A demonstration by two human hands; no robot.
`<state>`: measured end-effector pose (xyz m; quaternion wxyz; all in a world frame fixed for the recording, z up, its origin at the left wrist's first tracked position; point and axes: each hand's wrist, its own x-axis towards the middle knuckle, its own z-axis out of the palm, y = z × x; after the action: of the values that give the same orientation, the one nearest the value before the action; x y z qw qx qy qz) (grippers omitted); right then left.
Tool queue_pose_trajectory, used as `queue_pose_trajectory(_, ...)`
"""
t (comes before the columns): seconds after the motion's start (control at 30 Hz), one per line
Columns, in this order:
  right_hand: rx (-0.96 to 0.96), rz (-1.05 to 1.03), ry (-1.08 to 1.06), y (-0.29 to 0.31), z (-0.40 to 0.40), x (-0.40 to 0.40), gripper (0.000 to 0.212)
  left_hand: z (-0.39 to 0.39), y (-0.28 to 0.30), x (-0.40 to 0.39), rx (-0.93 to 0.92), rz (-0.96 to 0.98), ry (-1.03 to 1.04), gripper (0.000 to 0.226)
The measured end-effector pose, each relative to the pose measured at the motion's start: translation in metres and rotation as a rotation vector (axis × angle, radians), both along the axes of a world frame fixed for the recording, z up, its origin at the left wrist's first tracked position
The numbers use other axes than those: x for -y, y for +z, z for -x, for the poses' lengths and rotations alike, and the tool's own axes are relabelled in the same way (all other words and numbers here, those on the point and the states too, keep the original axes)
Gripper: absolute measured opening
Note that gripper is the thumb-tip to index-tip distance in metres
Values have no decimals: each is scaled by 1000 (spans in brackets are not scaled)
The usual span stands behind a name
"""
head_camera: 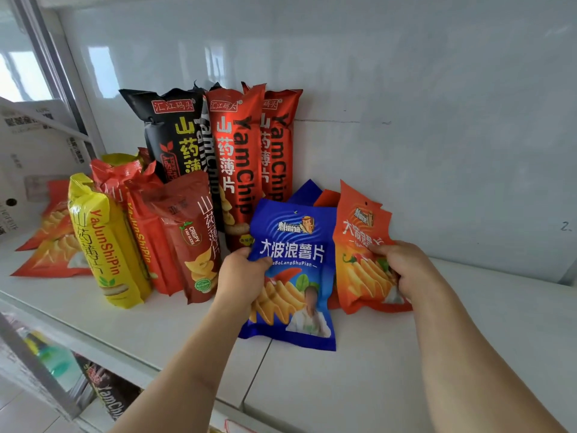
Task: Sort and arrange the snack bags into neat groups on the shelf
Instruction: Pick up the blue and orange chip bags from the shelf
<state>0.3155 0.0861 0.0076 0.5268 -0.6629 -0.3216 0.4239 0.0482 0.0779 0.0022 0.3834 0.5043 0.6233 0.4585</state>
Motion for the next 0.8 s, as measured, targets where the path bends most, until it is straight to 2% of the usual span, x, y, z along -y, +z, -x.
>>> queue_pose_trajectory(0.13,-43,49,0,2,-10,6,23,-5,18,-15,-70,-67,-71,18)
queue_pose_trajectory(0.23,-50,48,-49,2,-18,11,21,-13,27,-38,-200,-118,-122,25)
queue_pose_trajectory(0.37,-43,49,-74,-4,-27,16,19,-26,28,-69,-473,-38,-204,38)
queue_pose_trajectory(0.43,-55,49,-60,-8,-28,20,22,-30,33,-72,-534,-8,-242,40)
queue_pose_trajectory(0.53,-81,42,-61,-12,-29,24,22,-31,34,-76,-442,40,-276,34)
queue_pose_trajectory(0.7,-92,11,-80,-13,-34,33,29,-28,27,-81,-86,87,-258,24)
queue_pose_trajectory(0.8,-84,-45,-143,-7,-39,44,21,-26,23,-82,33,68,-238,28)
